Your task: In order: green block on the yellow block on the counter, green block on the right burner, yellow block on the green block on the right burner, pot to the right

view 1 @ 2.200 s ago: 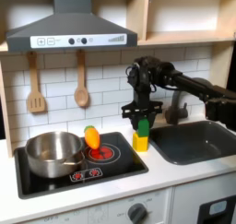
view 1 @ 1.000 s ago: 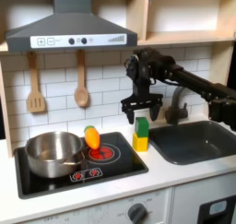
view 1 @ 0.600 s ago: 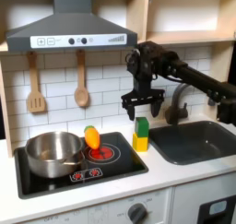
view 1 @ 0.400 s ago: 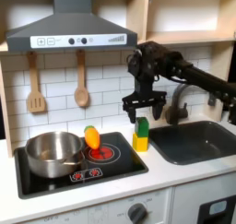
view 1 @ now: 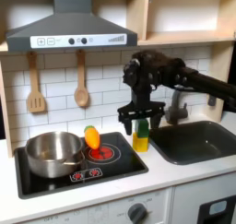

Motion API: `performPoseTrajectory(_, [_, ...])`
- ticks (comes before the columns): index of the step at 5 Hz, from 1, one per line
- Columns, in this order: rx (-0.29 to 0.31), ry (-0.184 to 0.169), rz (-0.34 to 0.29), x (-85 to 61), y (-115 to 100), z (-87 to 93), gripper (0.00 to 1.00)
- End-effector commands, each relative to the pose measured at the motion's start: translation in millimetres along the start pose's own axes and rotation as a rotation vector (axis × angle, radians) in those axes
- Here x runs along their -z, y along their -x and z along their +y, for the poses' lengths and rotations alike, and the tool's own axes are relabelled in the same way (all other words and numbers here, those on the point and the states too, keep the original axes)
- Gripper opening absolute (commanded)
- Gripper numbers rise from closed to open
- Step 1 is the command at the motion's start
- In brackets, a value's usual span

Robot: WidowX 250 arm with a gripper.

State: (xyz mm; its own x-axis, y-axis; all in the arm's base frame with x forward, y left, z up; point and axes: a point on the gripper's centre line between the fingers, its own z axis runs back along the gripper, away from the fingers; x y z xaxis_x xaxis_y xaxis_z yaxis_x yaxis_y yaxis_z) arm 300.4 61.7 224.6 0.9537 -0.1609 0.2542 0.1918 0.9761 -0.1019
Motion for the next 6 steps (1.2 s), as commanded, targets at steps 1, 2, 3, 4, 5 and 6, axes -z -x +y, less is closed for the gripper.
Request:
performPoseTrajectory(1, [0.026, 0.005, 0.001, -6.6, 39, 15.6, 1.0])
performPoseTrajectory(2, [0.045, -0.043, 0.0, -8.5, 54, 21.9, 1.0])
performPoseTrajectory(3, [0.041, -0.034, -0.008, -5.0, 65, 24.9, 1.0])
performPoseTrajectory(4, [0.034, -0.038, -0.008, -2.5, 78, 29.0, 1.0])
performPoseTrajectory(5, [0.025, -0.052, 0.008, 0.8, 86, 31.5, 1.0])
performPoseTrajectory(6, [0.029, -0.048, 0.004, 2.4, 84, 29.5, 1.0])
